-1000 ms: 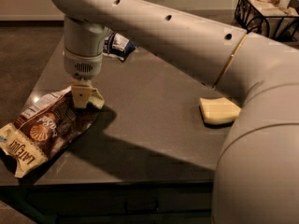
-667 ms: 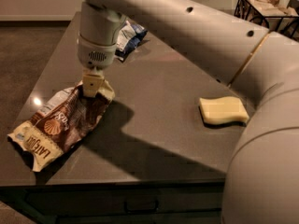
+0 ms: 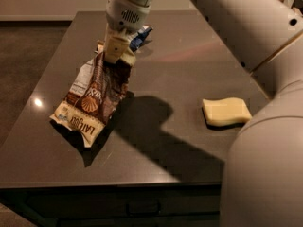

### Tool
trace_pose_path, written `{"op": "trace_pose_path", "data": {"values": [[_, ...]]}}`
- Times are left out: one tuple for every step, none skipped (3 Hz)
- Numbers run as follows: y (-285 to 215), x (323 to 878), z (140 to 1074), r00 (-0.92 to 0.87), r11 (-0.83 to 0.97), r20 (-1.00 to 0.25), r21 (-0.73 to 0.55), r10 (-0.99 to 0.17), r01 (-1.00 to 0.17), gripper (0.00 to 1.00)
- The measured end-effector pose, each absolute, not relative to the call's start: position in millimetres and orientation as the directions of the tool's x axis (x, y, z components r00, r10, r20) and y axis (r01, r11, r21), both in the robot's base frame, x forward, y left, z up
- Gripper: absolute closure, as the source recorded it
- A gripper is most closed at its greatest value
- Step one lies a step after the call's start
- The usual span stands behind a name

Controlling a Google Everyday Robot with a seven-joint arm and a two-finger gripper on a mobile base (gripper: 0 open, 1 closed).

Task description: Pick brown chip bag

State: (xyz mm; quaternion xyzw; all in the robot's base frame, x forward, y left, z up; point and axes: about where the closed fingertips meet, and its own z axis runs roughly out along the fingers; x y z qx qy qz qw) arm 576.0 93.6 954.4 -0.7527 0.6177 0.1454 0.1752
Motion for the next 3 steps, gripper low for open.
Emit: {"op": "trace_pose_path", "data": {"values": [[76.6, 594.4, 984.1, 0.198, -0.163, -0.469, -0.114, -0.861, -0.98, 1.0], [59.7, 607.8, 1010.8, 0.205, -0.146, -0.528, -0.153, -0.824, -0.978, 1.0], [68.8, 615.2, 1012.7, 0.208, -0.131, -0.541, -0.179, -0.815, -0.975, 1.0]]}}
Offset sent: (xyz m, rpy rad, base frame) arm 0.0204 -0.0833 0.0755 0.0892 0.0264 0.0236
